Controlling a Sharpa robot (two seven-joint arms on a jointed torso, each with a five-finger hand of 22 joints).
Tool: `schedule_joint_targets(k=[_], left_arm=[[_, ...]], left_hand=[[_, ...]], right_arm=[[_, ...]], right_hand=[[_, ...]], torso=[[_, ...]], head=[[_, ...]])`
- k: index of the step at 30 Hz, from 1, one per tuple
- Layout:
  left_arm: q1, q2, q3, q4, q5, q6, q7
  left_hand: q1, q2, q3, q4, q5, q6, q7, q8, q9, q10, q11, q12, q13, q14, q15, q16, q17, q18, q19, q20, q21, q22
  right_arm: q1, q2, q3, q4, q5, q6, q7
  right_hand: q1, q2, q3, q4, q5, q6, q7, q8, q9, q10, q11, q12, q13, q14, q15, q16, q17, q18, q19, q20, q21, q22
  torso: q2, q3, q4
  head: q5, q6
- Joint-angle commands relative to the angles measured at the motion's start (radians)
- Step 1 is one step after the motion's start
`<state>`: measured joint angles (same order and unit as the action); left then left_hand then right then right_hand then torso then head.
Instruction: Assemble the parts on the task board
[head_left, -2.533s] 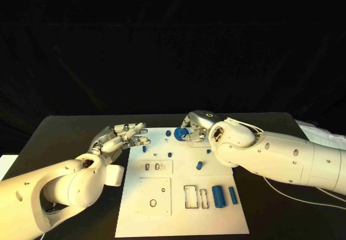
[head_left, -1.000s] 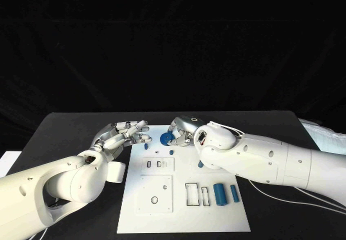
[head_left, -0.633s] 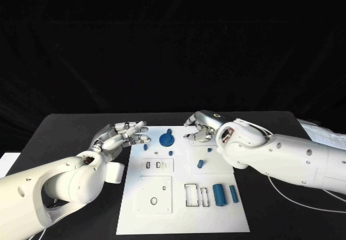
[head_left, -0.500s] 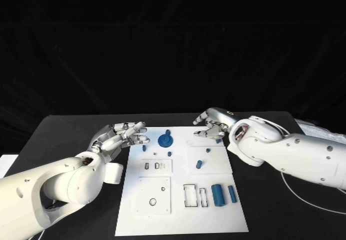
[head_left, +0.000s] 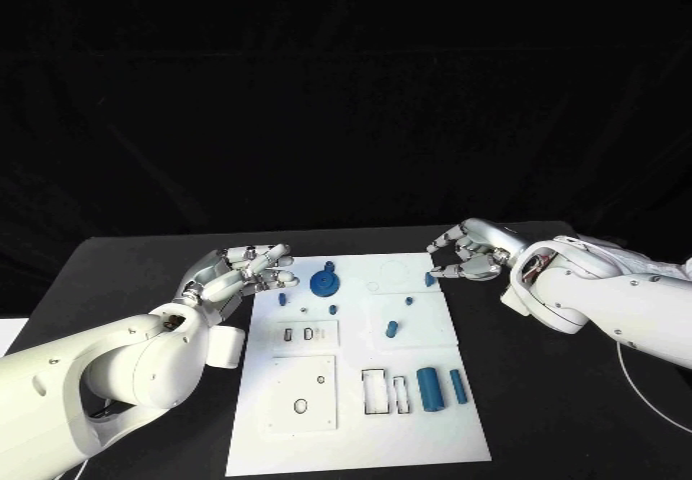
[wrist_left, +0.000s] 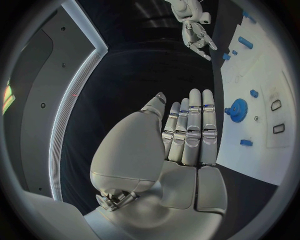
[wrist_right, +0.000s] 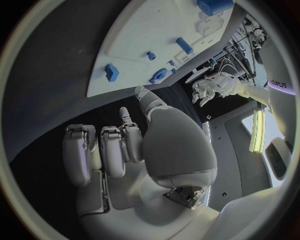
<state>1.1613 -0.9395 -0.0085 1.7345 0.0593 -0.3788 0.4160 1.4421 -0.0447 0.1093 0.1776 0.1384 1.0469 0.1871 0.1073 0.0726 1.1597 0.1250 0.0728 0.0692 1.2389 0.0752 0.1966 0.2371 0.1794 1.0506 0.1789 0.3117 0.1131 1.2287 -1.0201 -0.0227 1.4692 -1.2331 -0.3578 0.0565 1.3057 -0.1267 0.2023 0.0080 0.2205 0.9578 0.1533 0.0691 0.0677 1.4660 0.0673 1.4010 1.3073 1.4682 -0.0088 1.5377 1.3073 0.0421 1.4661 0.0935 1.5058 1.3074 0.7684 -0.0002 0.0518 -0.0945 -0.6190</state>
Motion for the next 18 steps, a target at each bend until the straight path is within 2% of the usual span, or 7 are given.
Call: schedule_joint_targets(k=[1, 3, 9, 18], left_arm=[[0.001, 0.002, 0.0, -0.002, -0.011, 0.025, 0.006], [0.0, 0.002, 0.0, -0.004, -0.011, 0.025, 0.006], [0.0, 0.004, 0.0, -0.006, -0.012, 0.025, 0.006], [0.0, 0.005, 0.0, -0.007, -0.012, 0.024, 0.005]], left_hand=[[0.012, 0.0, 0.0, -0.004, -0.006, 0.006, -0.002, -0.002, 0.001, 0.009, 0.002, -0.002, 0.002, -0.002, -0.003, -0.004, 0.001, 0.005, 0.002, 0.005, -0.005, -0.001], [0.012, 0.0, 0.0, -0.004, -0.006, 0.006, -0.002, -0.002, 0.001, 0.008, 0.002, -0.002, 0.001, -0.002, -0.003, -0.004, 0.001, 0.005, 0.002, 0.004, -0.005, -0.001], [0.012, 0.0, 0.0, -0.004, -0.006, 0.006, -0.002, -0.002, 0.001, 0.008, 0.002, -0.002, 0.001, -0.002, -0.003, -0.004, 0.001, 0.005, 0.002, 0.004, -0.005, -0.001], [0.013, -0.001, 0.0, -0.005, -0.006, 0.006, -0.002, -0.003, 0.001, 0.008, 0.002, -0.003, 0.001, -0.002, -0.003, -0.005, 0.002, 0.004, 0.002, 0.004, -0.005, -0.001]], right_arm=[[-0.008, 0.004, 0.0, -0.013, 0.006, 0.036, 0.055], [-0.018, 0.01, -0.001, -0.028, 0.002, 0.038, 0.056], [-0.035, 0.04, -0.001, -0.072, -0.014, 0.043, 0.052], [-0.054, 0.073, -0.001, -0.115, -0.027, 0.057, 0.045]], right_hand=[[0.001, -0.007, -0.009, 0.0, -0.001, -0.006, 0.003, -0.006, -0.001, 0.016, 0.0, -0.001, 0.148, 0.087, 0.0, 0.004, 0.19, -0.011, 0.039, 0.001, 0.005, 0.12], [0.002, -0.007, -0.01, 0.0, -0.002, -0.006, 0.003, -0.006, -0.001, 0.016, 0.0, -0.001, 0.148, 0.087, 0.0, 0.003, 0.19, -0.011, 0.039, 0.001, 0.005, 0.12], [0.006, -0.003, -0.01, -0.002, -0.004, -0.005, 0.003, -0.005, -0.001, 0.017, -0.001, 0.001, 0.149, 0.087, 0.0, 0.004, 0.191, -0.011, 0.039, 0.002, 0.006, 0.121], [0.022, 0.012, -0.007, -0.01, -0.009, 0.001, 0.002, -0.002, 0.001, 0.018, -0.001, 0.002, 0.151, 0.088, 0.0, 0.004, 0.193, -0.011, 0.039, 0.002, 0.005, 0.12]], torso=[[0.0, 0.0003, -0.0002], [0.0, -0.0014, -0.0002], [0.0, -0.0012, 0.0013], [0.0, -0.0033, 0.0022]], head=[[0.0, -0.002], [0.001, -0.003], [0.0, -0.007], [-0.001, -0.013]])
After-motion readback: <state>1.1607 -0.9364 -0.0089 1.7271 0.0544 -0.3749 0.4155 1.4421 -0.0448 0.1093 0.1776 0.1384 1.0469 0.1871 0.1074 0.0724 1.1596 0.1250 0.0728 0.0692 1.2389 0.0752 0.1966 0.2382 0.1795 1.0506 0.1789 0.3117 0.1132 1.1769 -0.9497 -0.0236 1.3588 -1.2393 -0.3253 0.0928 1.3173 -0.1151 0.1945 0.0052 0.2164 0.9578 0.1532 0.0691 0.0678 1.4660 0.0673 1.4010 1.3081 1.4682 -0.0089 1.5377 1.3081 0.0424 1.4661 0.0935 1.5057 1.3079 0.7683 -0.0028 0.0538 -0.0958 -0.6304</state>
